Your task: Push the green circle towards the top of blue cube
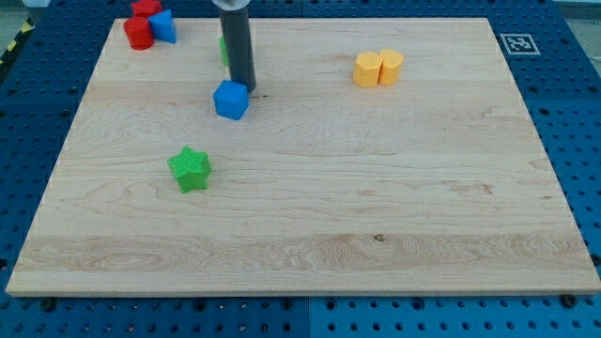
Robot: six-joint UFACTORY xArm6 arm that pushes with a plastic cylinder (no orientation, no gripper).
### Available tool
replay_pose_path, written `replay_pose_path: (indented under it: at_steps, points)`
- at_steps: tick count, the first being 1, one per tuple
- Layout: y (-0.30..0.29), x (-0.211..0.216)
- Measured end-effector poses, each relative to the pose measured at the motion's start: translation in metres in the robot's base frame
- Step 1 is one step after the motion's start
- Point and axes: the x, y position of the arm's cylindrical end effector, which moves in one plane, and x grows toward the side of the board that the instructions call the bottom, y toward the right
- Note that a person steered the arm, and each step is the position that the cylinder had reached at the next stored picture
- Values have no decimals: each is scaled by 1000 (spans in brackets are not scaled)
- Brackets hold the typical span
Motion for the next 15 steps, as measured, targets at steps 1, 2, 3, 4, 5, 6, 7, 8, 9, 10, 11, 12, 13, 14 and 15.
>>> replay_pose_path:
  at_steps: [1,2,3,4,5,6,7,8,9,10,11,12,13,14,15]
  points:
    - [-8,22]
    - [-14,48]
    - [-16,79]
    - [-1,95]
    - [39,102]
    - [45,59]
    - [45,-22]
    - [45,-98]
    - [35,-148]
    - [7,-140]
    - [-15,-107]
    - [-19,-72]
    - [-19,-36]
    - [-19,4]
    - [-19,38]
